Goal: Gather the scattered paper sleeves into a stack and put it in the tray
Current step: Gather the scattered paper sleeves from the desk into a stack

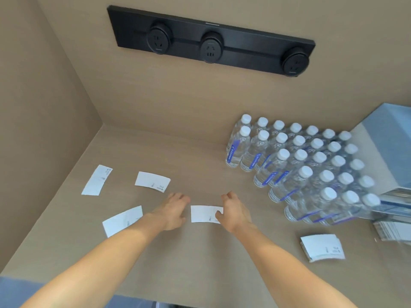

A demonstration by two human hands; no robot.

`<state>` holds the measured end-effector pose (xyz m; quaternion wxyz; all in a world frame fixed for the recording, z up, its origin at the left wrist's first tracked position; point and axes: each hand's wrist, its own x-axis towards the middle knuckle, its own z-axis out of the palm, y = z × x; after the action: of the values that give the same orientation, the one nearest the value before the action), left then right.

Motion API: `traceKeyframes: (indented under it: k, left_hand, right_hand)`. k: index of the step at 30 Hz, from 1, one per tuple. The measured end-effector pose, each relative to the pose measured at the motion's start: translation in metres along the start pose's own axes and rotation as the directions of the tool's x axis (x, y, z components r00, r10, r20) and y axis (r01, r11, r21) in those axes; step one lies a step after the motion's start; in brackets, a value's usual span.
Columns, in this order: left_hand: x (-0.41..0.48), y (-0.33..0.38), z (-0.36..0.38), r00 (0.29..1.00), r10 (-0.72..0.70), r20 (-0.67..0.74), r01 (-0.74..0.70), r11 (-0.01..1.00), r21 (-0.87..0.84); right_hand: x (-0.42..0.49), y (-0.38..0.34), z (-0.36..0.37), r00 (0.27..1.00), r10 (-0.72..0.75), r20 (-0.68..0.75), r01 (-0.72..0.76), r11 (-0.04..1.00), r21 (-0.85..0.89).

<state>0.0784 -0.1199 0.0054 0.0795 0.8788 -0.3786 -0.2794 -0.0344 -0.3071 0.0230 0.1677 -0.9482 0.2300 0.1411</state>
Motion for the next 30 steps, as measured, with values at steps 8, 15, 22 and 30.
traceKeyframes:
  k: [8, 15, 22, 30]
  left_hand:
    - [0.008, 0.027, 0.025, 1.000, 0.000, 0.021, 0.000, 1.000, 0.015]
    - [0.016, 0.032, 0.041, 0.995, -0.087, -0.045, 0.083, 0.993, -0.085]
    - [0.031, 0.026, 0.049, 0.990, -0.126, -0.060, 0.114, 0.979, -0.171]
    - [0.035, 0.022, 0.053, 0.992, -0.115, -0.055, 0.102, 0.975, -0.197]
  right_hand:
    - [-0.007, 0.025, 0.018, 0.999, 0.017, 0.036, -0.018, 0.999, 0.029]
    - [0.004, 0.034, 0.042, 0.997, -0.051, 0.056, 0.047, 0.995, 0.083]
    - [0.022, 0.049, 0.047, 0.985, -0.137, 0.109, 0.121, 0.982, 0.144]
    - [0.027, 0.055, 0.044, 0.969, -0.207, 0.133, 0.199, 0.977, 0.070]
